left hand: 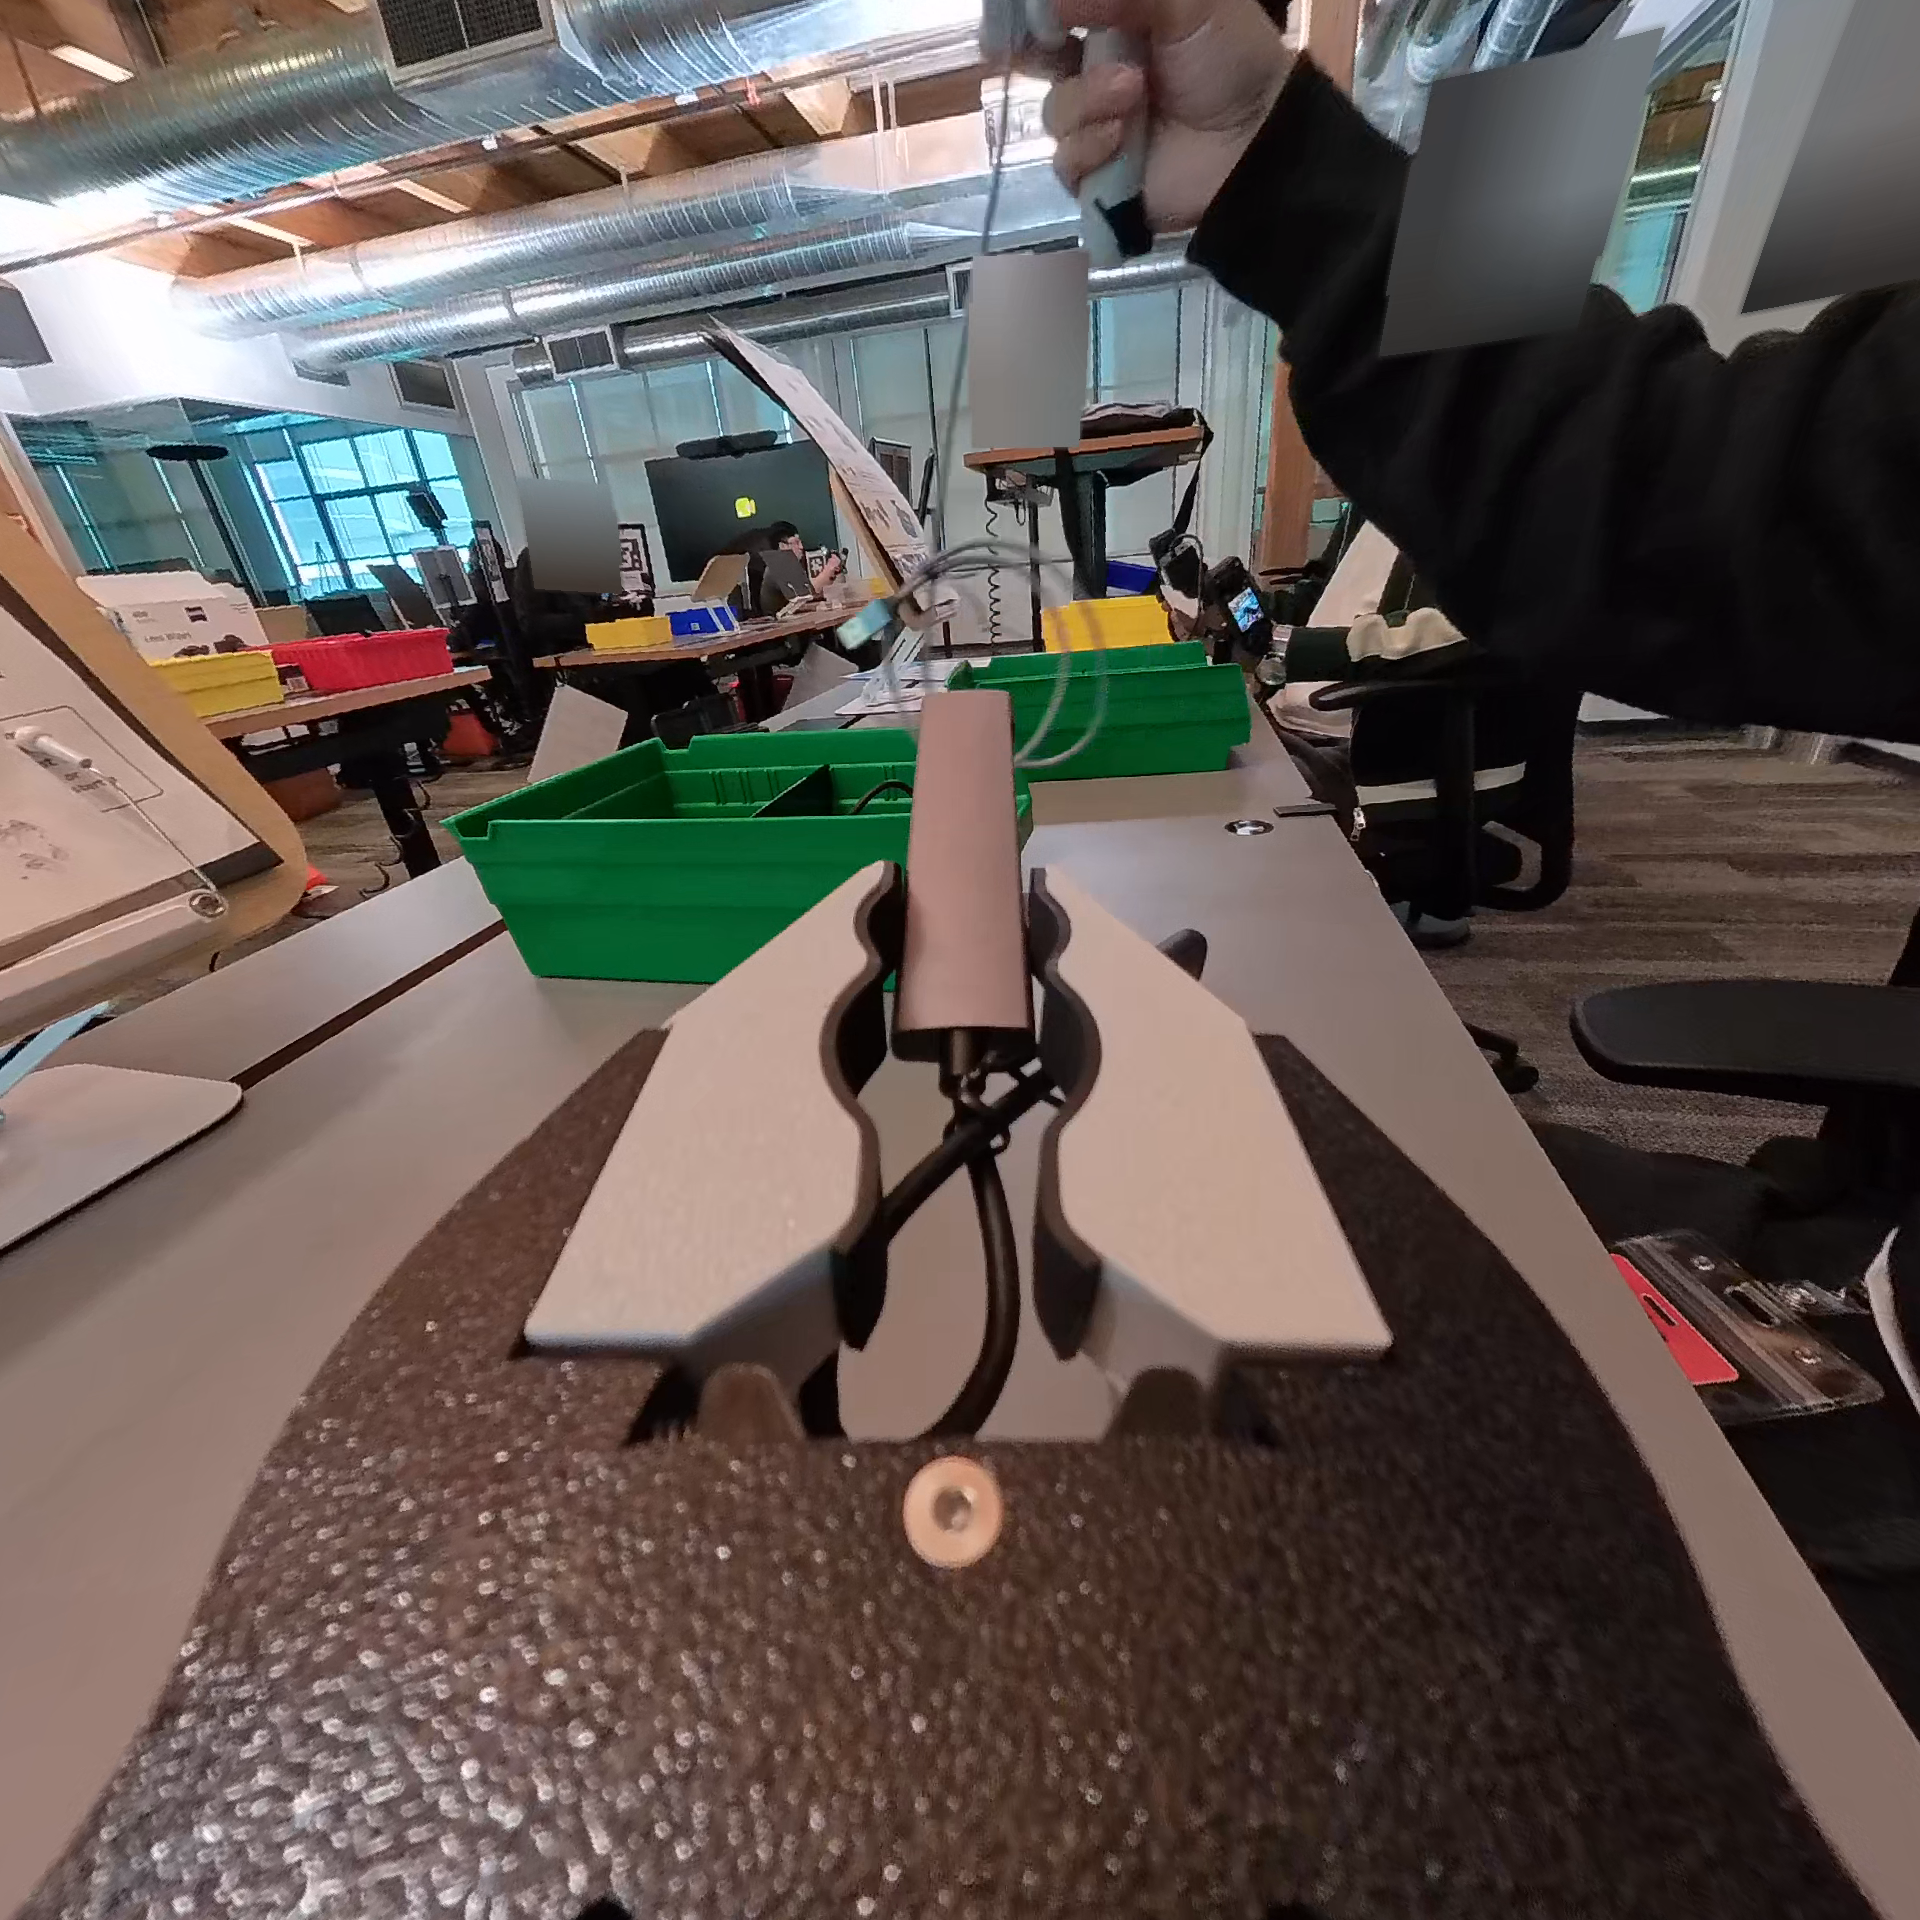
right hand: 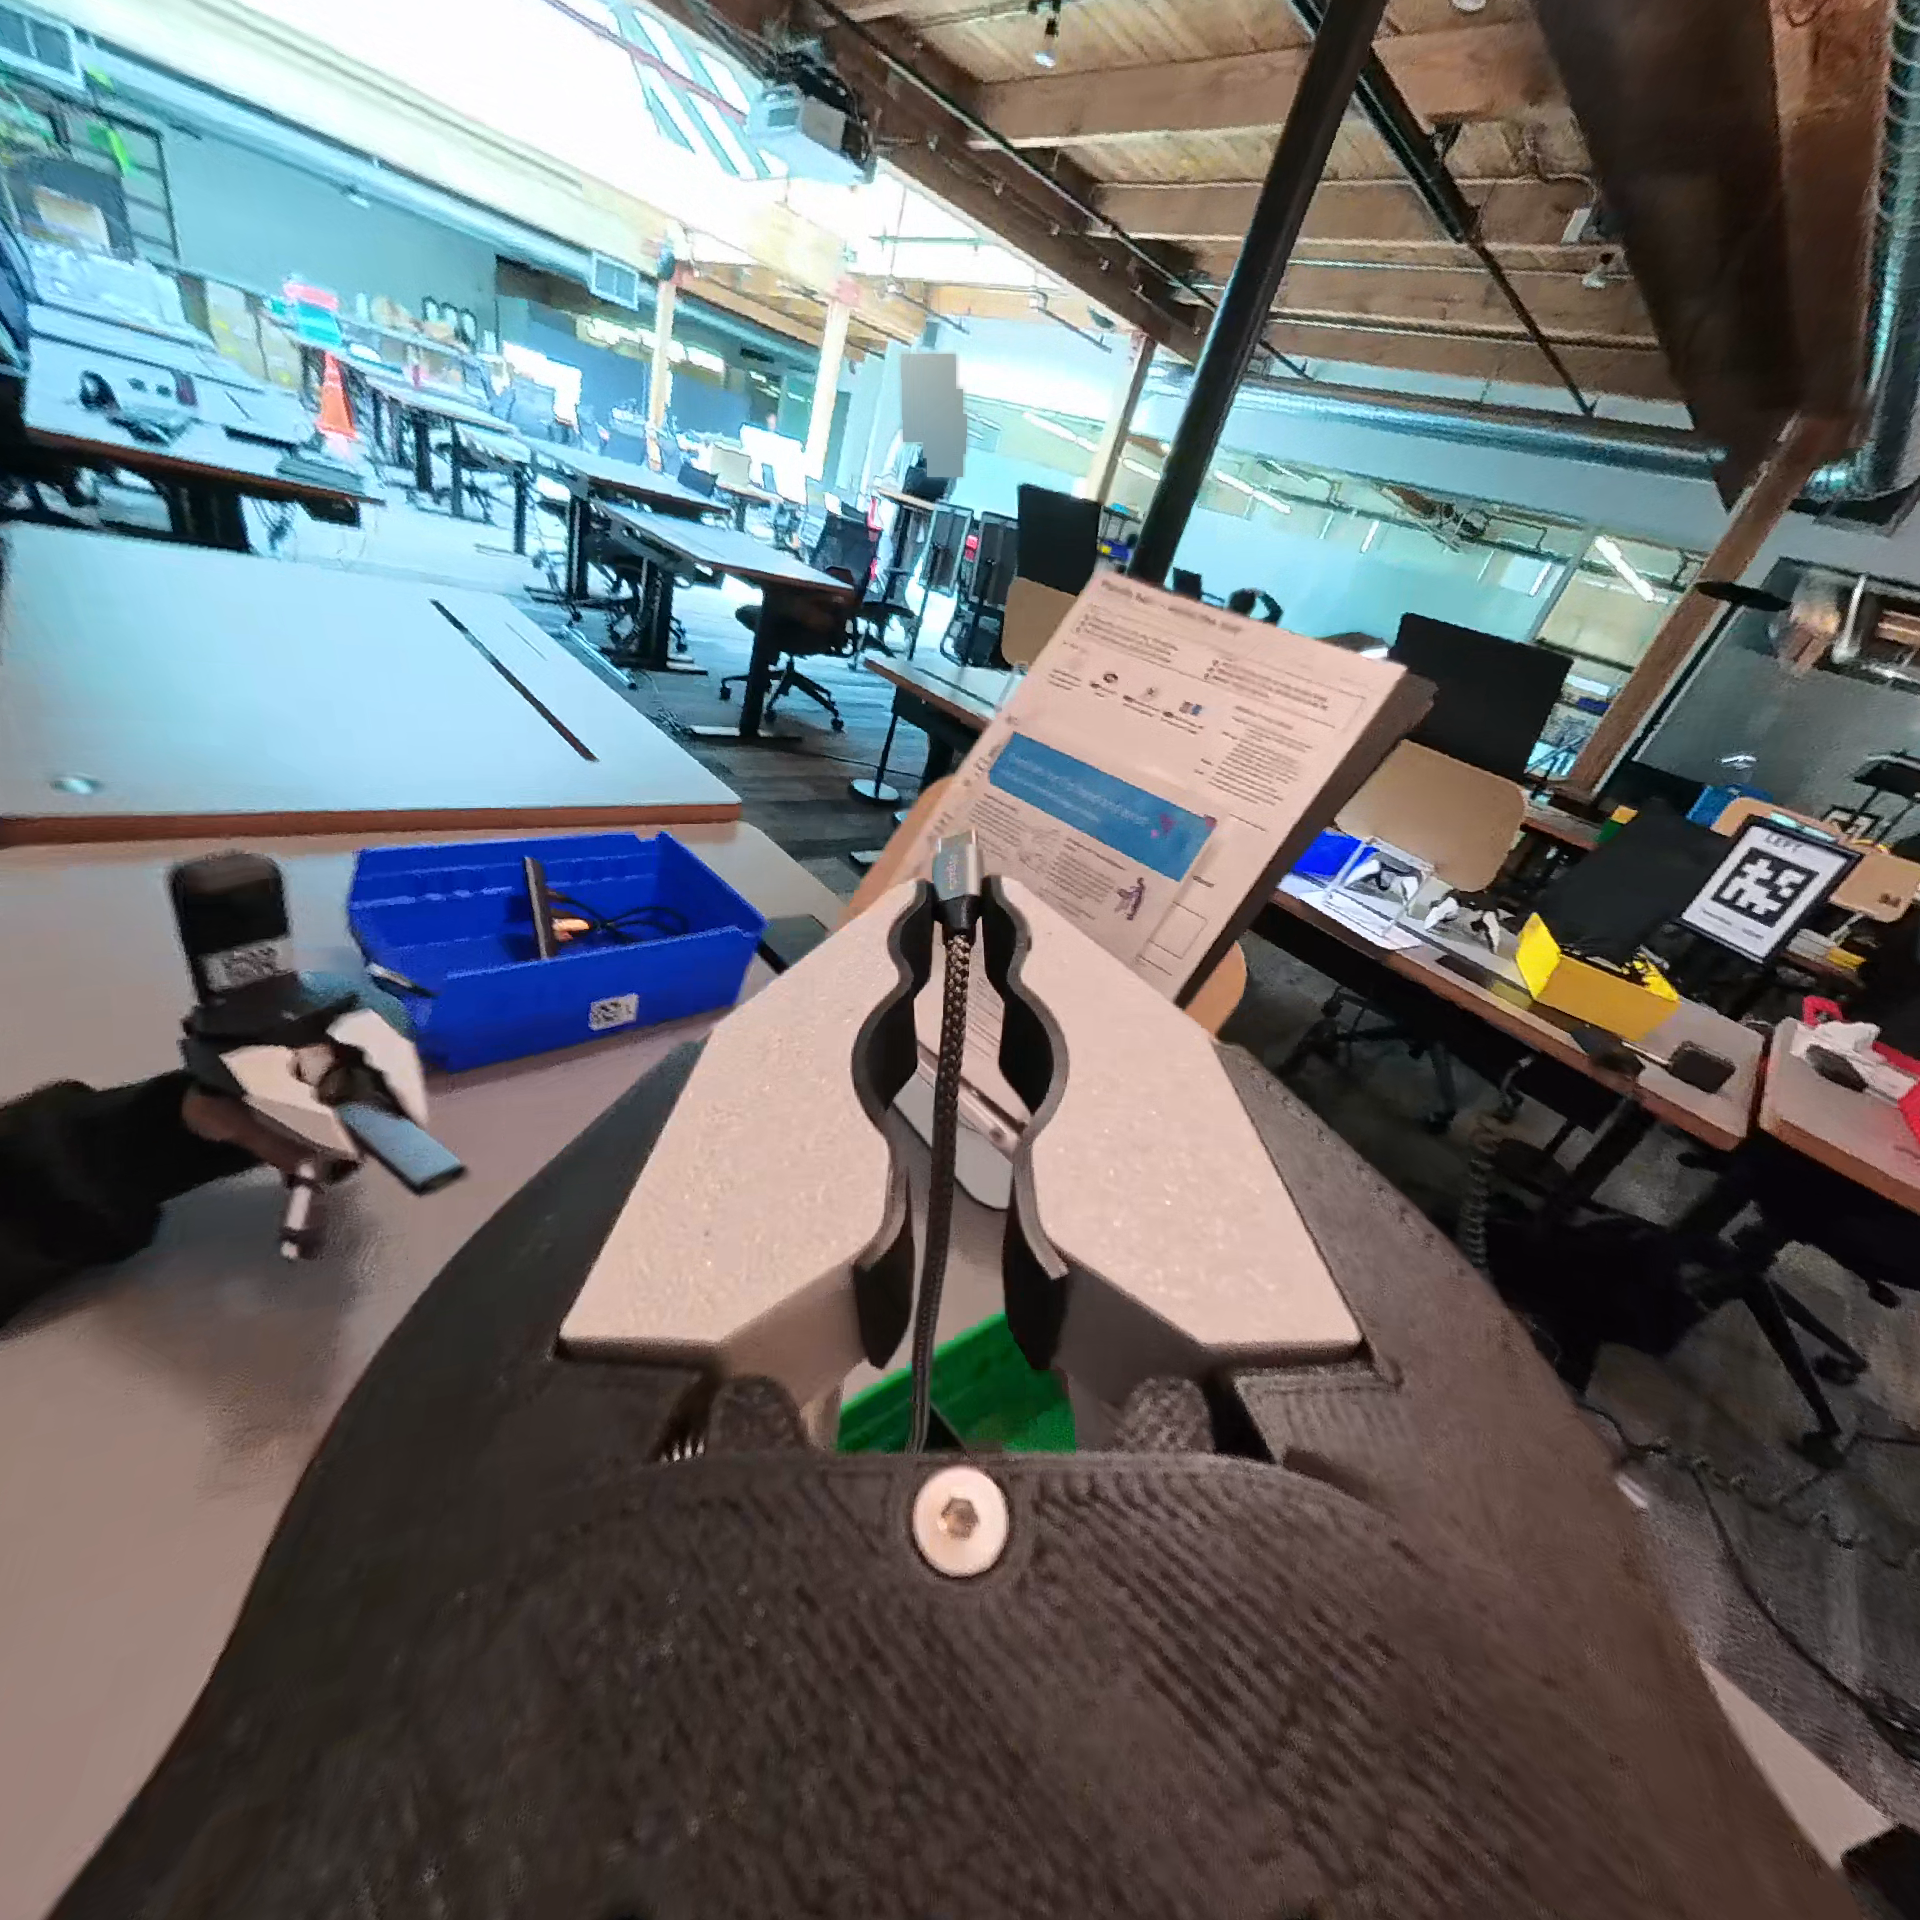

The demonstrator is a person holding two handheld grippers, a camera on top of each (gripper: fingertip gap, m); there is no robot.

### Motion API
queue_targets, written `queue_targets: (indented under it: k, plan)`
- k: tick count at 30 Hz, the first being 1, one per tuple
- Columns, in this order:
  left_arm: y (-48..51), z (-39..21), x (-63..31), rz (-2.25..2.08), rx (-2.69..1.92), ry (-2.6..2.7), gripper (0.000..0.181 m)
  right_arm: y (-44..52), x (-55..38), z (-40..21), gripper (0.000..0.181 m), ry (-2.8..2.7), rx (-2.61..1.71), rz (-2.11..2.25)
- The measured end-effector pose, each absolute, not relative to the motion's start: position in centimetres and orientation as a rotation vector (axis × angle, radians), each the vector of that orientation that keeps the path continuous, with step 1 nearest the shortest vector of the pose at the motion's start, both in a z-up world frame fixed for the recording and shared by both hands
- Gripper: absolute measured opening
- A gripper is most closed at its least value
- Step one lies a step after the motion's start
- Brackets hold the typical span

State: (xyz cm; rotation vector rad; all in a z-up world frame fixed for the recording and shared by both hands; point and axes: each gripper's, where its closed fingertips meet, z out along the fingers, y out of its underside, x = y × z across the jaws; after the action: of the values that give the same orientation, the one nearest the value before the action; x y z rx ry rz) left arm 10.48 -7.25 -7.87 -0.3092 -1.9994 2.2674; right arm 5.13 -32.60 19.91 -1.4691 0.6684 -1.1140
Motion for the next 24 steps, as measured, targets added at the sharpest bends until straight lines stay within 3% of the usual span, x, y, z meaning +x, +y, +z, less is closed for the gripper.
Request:
queue_targets:
  k: [7, 20, 24]
  plan:
    - [-7.1, -7.7, 10.4, 2.274, -0.308, -1.971, 0.022, -35.9, 9.8, 7.1, 0.008, 0.862, -1.673, -1.053]
    - [-7.2, -7.9, 10.3, 2.264, -0.314, -1.97, 0.022, -39.2, 8.1, -16.0, 0.008, 1.095, -2.63, -0.917]
    - [-7.2, -7.9, 10.6, 2.266, -0.292, -1.959, 0.022, -39.2, 7.6, -16.9, 0.033, 1.155, -2.608, -0.76]
